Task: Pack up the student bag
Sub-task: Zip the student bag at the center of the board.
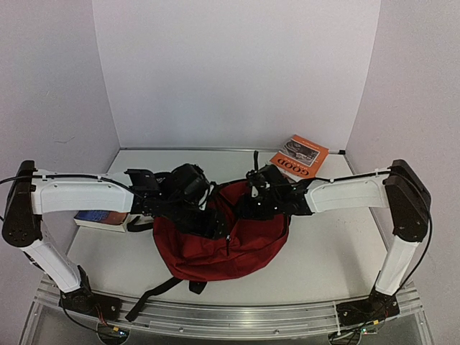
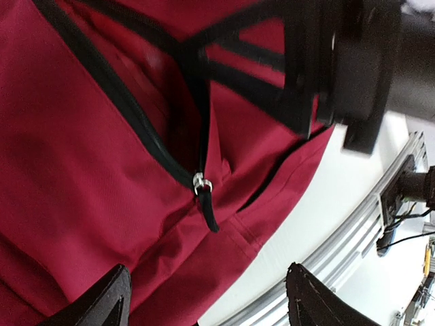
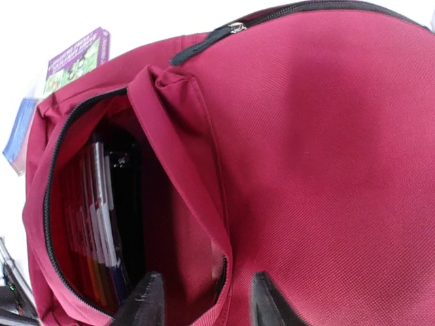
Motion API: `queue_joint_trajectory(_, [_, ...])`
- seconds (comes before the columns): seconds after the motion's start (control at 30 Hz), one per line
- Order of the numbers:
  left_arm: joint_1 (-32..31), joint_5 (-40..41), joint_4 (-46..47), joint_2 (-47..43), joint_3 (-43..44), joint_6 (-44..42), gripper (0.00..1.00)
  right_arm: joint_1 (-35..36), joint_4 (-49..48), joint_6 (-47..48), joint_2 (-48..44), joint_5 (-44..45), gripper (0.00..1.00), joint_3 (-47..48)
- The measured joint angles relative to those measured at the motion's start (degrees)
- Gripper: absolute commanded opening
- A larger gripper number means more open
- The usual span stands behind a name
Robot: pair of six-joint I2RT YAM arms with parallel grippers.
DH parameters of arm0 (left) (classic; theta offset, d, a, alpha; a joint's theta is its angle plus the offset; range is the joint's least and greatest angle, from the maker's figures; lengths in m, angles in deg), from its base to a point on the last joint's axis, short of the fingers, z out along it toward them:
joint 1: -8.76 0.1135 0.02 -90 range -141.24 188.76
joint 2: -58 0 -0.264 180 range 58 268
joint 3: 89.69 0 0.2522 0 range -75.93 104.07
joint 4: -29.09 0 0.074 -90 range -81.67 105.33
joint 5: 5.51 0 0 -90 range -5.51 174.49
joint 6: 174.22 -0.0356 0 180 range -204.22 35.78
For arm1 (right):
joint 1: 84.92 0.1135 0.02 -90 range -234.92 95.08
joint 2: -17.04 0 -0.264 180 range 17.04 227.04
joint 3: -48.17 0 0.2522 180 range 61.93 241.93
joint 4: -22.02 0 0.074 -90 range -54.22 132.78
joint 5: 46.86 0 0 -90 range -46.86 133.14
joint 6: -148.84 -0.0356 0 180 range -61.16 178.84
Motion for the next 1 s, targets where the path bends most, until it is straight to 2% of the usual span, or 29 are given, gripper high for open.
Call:
queue_joint_trajectory(0.13, [-3.5, 1.0, 0.3, 3.7, -0.9, 4.9, 0.68, 0.0, 0.1, -0.2, -2.4, 0.0, 0.43, -0.9])
queue_joint_trajectory(0.27, [-3.9, 1.0, 2.6, 8.0, -0.9, 8.0, 0.64, 0.0, 0.0, -0.9, -6.0, 0.0, 0.36, -2.9])
queue_joint_trajectory(0.37, [-3.8, 1.0, 4.5, 10.7, -0.5, 8.9, 0.56, 0.0, 0.1, -1.4, -8.7, 0.3, 0.32, -4.7])
queue_joint_trajectory(0.43, [-3.7, 1.1, 4.4, 13.2, 0.8, 9.3, 0.51, 0.0, 0.1, -1.7, -10.1, 0.4, 0.31, -5.7])
queue_joint_trajectory(0.57, [-3.7, 2.5, 3.7, 17.2, 3.4, 10.0, 0.46, 0.0, 0.2, -2.2, -12.0, 0.7, 0.29, -7.3])
queue_joint_trajectory(0.77, [-3.8, 4.9, 2.3, 17.9, 5.4, 10.0, 0.34, 0.0, 0.1, -2.6, -12.4, 1.0, 0.27, -8.0])
queue_joint_trajectory(1.0, [-3.7, 7.0, 1.9, 17.9, 6.8, 10.0, 0.27, 0.0, 0.2, -2.8, -12.4, 1.2, 0.27, -8.4])
